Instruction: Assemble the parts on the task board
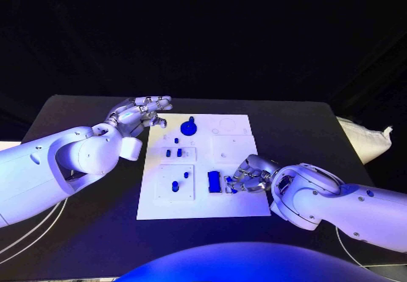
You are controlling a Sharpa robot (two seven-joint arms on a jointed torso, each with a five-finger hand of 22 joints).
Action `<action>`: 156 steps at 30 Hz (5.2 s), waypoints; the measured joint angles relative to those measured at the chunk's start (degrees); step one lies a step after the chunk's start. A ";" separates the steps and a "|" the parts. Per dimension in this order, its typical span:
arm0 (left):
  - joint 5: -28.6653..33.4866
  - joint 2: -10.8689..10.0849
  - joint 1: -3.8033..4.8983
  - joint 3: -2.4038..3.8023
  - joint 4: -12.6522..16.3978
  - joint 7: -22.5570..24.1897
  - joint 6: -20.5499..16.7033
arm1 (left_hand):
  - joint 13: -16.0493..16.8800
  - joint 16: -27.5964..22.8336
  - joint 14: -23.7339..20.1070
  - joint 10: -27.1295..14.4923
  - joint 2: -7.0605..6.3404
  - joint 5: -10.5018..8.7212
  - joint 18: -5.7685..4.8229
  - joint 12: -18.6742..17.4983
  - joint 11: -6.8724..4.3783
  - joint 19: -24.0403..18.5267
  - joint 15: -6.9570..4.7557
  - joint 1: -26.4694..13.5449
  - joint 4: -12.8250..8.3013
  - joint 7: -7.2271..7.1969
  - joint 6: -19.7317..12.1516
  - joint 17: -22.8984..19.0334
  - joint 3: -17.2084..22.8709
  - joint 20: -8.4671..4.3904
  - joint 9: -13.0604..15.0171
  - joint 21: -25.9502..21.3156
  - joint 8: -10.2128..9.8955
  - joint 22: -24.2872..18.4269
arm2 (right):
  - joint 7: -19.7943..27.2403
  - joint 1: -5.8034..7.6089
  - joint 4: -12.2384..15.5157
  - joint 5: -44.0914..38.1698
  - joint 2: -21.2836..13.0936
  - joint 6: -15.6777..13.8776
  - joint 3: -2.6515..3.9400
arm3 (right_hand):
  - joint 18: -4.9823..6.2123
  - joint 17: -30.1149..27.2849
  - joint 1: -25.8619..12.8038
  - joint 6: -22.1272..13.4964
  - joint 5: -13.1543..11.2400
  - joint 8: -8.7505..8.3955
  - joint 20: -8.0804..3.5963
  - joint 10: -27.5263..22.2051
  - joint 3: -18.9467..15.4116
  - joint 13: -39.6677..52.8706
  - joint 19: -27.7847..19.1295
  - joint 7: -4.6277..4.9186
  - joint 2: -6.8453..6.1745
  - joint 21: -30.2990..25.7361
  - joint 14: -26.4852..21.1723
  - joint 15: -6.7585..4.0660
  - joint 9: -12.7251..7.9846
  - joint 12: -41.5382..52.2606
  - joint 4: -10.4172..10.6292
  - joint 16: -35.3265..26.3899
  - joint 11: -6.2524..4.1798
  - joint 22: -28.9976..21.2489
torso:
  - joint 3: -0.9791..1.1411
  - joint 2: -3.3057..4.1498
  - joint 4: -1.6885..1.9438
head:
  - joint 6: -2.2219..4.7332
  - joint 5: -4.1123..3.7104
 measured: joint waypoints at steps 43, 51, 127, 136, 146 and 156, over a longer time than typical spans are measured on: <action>-0.78 -0.01 0.00 0.00 0.14 -0.90 0.84 | 0.00 0.00 0.00 -0.32 0.00 0.00 0.00 0.24 -0.09 0.00 0.00 0.00 0.16 0.00 0.00 -0.30 -0.16 0.00 -0.05 0.00 0.22 -0.12 | -0.74 0.04 -1.35 -3.96 2.13 2.89 0.00 | -0.59 -0.03 -11.86 2.57 -10.42 0.88 -0.41 2.20 -10.93 4.77 0.00 -0.90 1.82 0.40 -0.18 -0.59 1.92 6.07 0.93 0.26 -0.68 0.03 | 0.07 0.02 -0.14 | -0.20 0.10; -0.91 -0.14 0.00 0.00 0.16 -1.02 0.99 | 0.00 0.00 0.00 -0.41 0.00 0.00 0.00 0.24 -0.01 0.00 0.00 0.00 0.16 0.00 0.00 -0.33 -0.16 0.00 -0.05 0.00 0.22 -0.12 | -0.65 0.04 -0.06 -4.16 1.28 2.96 0.00 | -0.54 -0.03 -12.24 2.58 -10.37 0.88 -0.74 2.20 -11.25 5.02 -0.08 -0.91 2.19 0.40 -0.18 -0.59 1.99 6.07 0.92 0.57 -0.68 0.03 | 0.10 0.02 -0.14 | -0.20 0.09; -1.01 2.93 -6.95 1.44 -0.53 9.00 -24.32 | -6.73 -58.60 -49.18 -39.42 5.70 -5.78 -3.57 -15.21 -4.06 -50.32 0.15 -47.54 -0.23 -7.28 -38.04 -35.62 -14.56 -0.72 -4.84 -35.86 -7.12 -38.93 | 59.15 21.33 -23.70 74.14 14.69 -14.52 -12.68 | 2.47 -72.79 -40.52 -43.01 -24.98 -9.54 0.11 -56.78 -8.70 -69.06 -60.96 -0.65 5.57 -79.22 -57.96 4.49 -22.19 -57.63 -15.62 -81.44 1.80 -67.85 | 3.46 -6.66 -5.05 | 14.86 7.11; -3.54 2.31 -7.57 1.64 1.75 11.67 -31.41 | -6.80 -62.13 -56.03 -46.89 5.87 -5.77 -7.31 -15.21 -5.07 -55.44 -0.52 -57.25 -0.32 -8.77 -45.12 -35.82 -16.94 -5.08 -4.93 -36.54 -7.12 -41.85 | 62.39 22.52 -21.88 77.62 14.70 -21.59 -14.04 | -1.38 -74.47 -50.72 -49.93 -25.85 -9.54 -1.75 -64.53 -9.98 -69.17 -68.28 -2.76 5.61 -83.32 -66.32 4.38 -22.72 -57.63 -15.68 -81.66 1.24 -71.37 | 4.00 -6.54 -5.64 | 15.41 7.59; -4.38 2.30 -7.58 1.65 1.78 12.57 -33.22 | -6.80 -62.81 -60.82 -52.14 5.90 -5.77 -8.48 -15.20 -5.23 -59.09 -0.63 -64.05 -0.33 -9.09 -50.11 -35.88 -21.18 -6.46 -4.96 -36.54 -7.11 -45.99 | 63.41 22.51 -21.87 78.79 14.69 -23.39 -14.05 | -2.27 -74.79 -57.80 -54.79 -26.07 -9.76 -2.16 -69.97 -10.21 -69.18 -73.41 -3.21 5.57 -84.54 -72.13 4.32 -22.82 -57.63 -15.59 -81.66 1.12 -74.18 | 4.05 -6.53 -5.72 | 15.43 7.59; -4.63 2.29 -7.58 1.65 1.78 12.83 -33.74 | -6.79 -62.81 -63.99 -55.73 5.95 -5.77 -8.48 -15.20 -5.31 -62.18 -0.57 -68.87 -0.32 -9.19 -53.54 -35.87 -21.98 -6.63 -4.96 -36.76 -7.11 -47.79 | 63.73 22.50 -21.86 79.14 14.69 -23.94 -14.05 | -2.27 -74.86 -62.76 -58.10 -26.07 -9.76 -2.20 -73.63 -10.37 -69.18 -76.99 -3.32 5.50 -84.78 -76.19 4.29 -22.85 -57.63 -15.75 -81.66 1.13 -74.72 | 4.07 -6.53 -5.72 | 15.44 7.59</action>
